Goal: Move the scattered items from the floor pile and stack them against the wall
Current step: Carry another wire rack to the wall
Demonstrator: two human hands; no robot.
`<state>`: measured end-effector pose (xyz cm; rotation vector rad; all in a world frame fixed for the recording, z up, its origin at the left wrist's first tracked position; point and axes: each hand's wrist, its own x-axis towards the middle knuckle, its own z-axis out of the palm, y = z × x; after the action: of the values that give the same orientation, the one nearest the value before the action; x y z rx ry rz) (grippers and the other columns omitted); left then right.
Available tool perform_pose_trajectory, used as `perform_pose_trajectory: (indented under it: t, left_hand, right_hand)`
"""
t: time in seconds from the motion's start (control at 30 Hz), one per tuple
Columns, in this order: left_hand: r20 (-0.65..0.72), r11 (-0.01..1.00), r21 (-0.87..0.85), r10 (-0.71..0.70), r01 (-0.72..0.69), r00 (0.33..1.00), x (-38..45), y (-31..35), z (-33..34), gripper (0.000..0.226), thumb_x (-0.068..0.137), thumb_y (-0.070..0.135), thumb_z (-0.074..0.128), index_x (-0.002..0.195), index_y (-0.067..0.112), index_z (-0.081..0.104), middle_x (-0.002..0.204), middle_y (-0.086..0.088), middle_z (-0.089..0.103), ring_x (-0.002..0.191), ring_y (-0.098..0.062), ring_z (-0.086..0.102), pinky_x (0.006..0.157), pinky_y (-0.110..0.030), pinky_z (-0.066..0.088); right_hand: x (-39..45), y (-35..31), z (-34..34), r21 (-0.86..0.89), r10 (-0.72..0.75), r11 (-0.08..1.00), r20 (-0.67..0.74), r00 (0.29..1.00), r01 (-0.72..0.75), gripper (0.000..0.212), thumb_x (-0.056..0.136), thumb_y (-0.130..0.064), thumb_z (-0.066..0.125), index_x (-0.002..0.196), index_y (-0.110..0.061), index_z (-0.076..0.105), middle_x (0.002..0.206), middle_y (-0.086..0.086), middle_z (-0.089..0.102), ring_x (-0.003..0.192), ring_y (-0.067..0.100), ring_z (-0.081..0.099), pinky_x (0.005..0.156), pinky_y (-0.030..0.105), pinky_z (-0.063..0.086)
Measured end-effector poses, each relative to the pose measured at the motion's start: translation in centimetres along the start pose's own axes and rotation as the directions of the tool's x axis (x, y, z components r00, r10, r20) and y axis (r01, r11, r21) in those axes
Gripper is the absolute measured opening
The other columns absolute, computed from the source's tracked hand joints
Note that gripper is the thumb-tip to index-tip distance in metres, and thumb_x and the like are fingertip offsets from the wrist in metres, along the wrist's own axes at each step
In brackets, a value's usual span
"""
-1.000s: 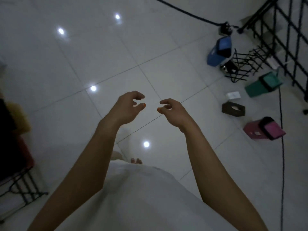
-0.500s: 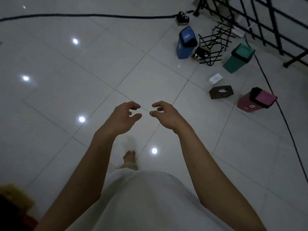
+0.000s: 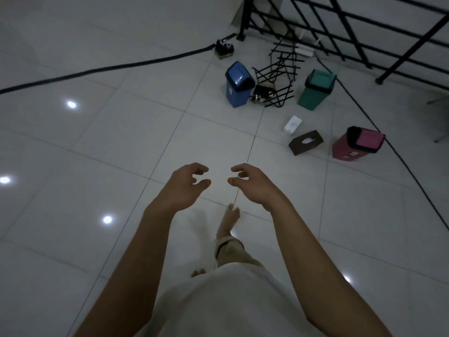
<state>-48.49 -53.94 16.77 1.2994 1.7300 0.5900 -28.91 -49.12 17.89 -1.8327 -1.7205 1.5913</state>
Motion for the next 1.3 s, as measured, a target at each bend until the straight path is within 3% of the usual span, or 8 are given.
perform_pose_trajectory:
  t: [0.33, 0.5, 0.63, 0.8, 0.93, 1.07, 1.3]
  left_hand:
    - [0.010, 1.000, 0.002, 0.017, -0.017, 1.000, 15.9, 7.6, -0.5, 0.034, 0.092, 0.026, 0.063, 0.125, 0.021, 0.056, 0.127, 0.001, 0.056, 0.107, -0.019, 0.056, 0.083, -0.029, 0.045]
    - [0.042, 0.996, 0.012, 0.084, -0.084, 0.996, 22.4, 11.4, -0.1, 0.035, 0.092, 0.025, 0.063, 0.125, 0.021, 0.056, 0.126, 0.002, 0.056, 0.106, -0.018, 0.056, 0.081, -0.027, 0.044]
    - [0.087, 0.994, 0.045, 0.095, -0.100, 0.992, 27.7, 12.6, -0.2, 0.035, 0.091, 0.025, 0.064, 0.124, 0.020, 0.057, 0.124, 0.000, 0.057, 0.102, -0.017, 0.057, 0.078, -0.026, 0.044]
    - [0.159, 0.991, 0.038, 0.122, -0.129, 0.980, 35.8, 15.1, -0.1, 0.031, 0.090, 0.024, 0.065, 0.121, 0.021, 0.058, 0.120, 0.002, 0.057, 0.101, -0.017, 0.057, 0.078, -0.023, 0.042]
    - [0.197, 0.974, 0.040, 0.212, -0.224, 0.957, 42.9, 18.5, -0.3, 0.031, 0.090, 0.018, 0.065, 0.120, 0.014, 0.059, 0.115, 0.000, 0.056, 0.097, -0.013, 0.055, 0.070, -0.009, 0.039]
    - [0.283, 0.968, 0.055, 0.222, -0.247, 0.933, 48.5, 21.3, -0.6, 0.031, 0.090, 0.019, 0.065, 0.120, 0.015, 0.059, 0.115, 0.000, 0.056, 0.097, -0.015, 0.056, 0.081, -0.021, 0.042]
    - [0.339, 0.977, 0.104, 0.141, -0.186, 0.930, 55.9, 24.1, 2.2, 0.030, 0.091, 0.024, 0.065, 0.120, 0.021, 0.058, 0.118, 0.002, 0.056, 0.100, -0.017, 0.058, 0.083, -0.027, 0.045]
  right_hand:
    - [13.0, -5.3, -10.5, -0.037, -0.014, 0.999, -0.010, 1.000, 0.014, 0.043, 0.093, -0.034, 0.063, 0.133, -0.024, 0.053, 0.136, 0.005, 0.049, 0.113, 0.017, 0.052, 0.085, 0.027, 0.041]
    - [17.5, -6.9, -16.0, 0.009, -0.009, 1.000, -0.082, 0.997, 0.010, 0.042, 0.094, -0.032, 0.061, 0.133, -0.023, 0.052, 0.136, 0.005, 0.048, 0.106, 0.013, 0.050, 0.071, 0.022, 0.041]
    - [20.9, -7.1, -19.1, 0.029, 0.021, 0.999, -0.123, 0.992, -0.018, 0.043, 0.093, -0.032, 0.062, 0.133, -0.022, 0.053, 0.138, 0.006, 0.048, 0.113, 0.014, 0.049, 0.084, 0.025, 0.039]
    - [25.9, -8.0, -22.9, 0.066, 0.062, 0.996, -0.152, 0.986, -0.053, 0.042, 0.093, -0.032, 0.063, 0.133, -0.023, 0.053, 0.138, 0.007, 0.048, 0.110, 0.013, 0.048, 0.084, 0.025, 0.039]
    - [30.5, -9.7, -26.5, 0.090, 0.097, 0.993, -0.194, 0.976, -0.081, 0.041, 0.094, -0.031, 0.062, 0.133, -0.021, 0.053, 0.137, 0.008, 0.049, 0.109, 0.013, 0.048, 0.084, 0.024, 0.039]
    - [34.0, -11.0, -29.2, 0.120, 0.126, 0.988, -0.226, 0.966, -0.101, 0.041, 0.094, -0.030, 0.062, 0.133, -0.022, 0.052, 0.136, 0.007, 0.048, 0.108, 0.012, 0.048, 0.084, 0.024, 0.038]
    - [39.1, -8.9, -35.0, 0.160, 0.174, 0.977, -0.217, 0.961, -0.141, 0.042, 0.093, -0.031, 0.063, 0.133, -0.023, 0.053, 0.137, 0.007, 0.049, 0.110, 0.014, 0.049, 0.086, 0.025, 0.041]
